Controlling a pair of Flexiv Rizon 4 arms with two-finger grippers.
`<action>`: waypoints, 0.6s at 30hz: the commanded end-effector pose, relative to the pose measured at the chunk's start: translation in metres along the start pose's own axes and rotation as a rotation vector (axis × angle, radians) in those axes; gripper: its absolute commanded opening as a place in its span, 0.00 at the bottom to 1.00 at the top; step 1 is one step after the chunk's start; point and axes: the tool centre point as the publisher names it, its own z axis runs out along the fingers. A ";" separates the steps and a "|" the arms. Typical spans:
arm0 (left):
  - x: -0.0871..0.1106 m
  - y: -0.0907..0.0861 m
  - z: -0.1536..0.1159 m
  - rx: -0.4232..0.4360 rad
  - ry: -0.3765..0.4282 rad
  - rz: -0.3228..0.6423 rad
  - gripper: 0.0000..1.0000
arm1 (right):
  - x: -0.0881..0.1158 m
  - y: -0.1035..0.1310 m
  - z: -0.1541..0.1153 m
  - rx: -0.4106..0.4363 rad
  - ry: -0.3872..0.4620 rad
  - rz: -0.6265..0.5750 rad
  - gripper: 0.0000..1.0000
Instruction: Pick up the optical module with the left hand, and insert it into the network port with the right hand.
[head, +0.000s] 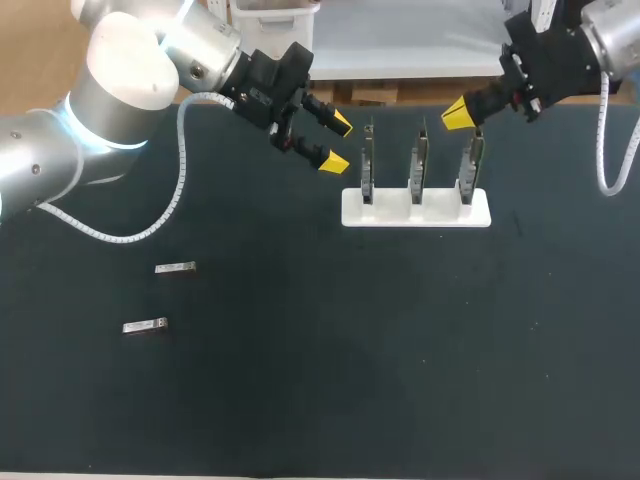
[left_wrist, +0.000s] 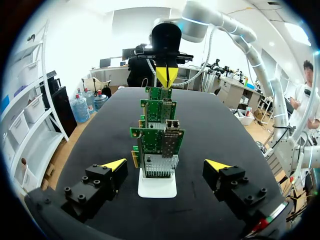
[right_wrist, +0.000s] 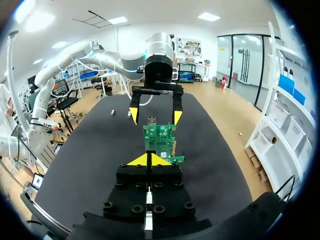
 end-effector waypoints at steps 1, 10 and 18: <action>-0.001 0.002 0.000 0.003 0.004 -0.002 1.00 | 0.000 0.000 0.000 -0.001 -0.004 -0.004 0.00; -0.001 0.002 0.000 0.003 0.004 -0.002 1.00 | -0.002 -0.002 0.000 0.019 -0.020 -0.006 0.35; -0.001 0.002 0.000 0.003 0.004 -0.002 1.00 | -0.002 -0.002 0.000 0.019 -0.020 -0.006 1.00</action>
